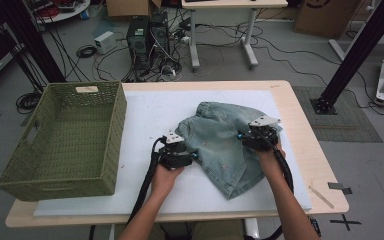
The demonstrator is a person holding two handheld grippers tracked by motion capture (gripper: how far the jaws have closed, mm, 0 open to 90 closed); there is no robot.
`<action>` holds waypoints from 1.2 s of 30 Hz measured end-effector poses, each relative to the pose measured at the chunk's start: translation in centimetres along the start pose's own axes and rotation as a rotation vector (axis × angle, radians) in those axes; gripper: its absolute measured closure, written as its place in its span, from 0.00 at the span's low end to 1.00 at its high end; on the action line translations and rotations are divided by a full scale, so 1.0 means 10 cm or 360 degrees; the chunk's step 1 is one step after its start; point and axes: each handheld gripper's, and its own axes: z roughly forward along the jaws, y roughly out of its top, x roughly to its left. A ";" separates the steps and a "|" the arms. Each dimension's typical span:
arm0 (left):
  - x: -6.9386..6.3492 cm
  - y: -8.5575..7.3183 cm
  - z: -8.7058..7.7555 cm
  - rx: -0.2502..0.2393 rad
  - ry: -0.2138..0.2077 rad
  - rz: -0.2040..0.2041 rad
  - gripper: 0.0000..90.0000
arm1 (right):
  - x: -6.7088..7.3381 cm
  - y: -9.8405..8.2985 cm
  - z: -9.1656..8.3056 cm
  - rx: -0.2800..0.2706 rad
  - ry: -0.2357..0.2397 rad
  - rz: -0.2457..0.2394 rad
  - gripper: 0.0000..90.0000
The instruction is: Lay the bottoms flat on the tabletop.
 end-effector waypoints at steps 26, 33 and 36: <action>0.60 0.14 -0.26 -0.0123 0.0291 -0.0054 0.90 | -0.04 -0.08 -0.08 -0.0001 0.0029 -0.0009 0.55; 0.75 0.22 -0.27 -0.0110 0.0375 -0.0034 0.90 | -0.06 -0.11 -0.10 -0.0004 0.0031 0.0002 0.55; 0.81 0.23 -0.29 -0.0133 0.0404 -0.0062 0.90 | -0.12 -0.14 -0.16 -0.0027 0.0006 0.0042 0.55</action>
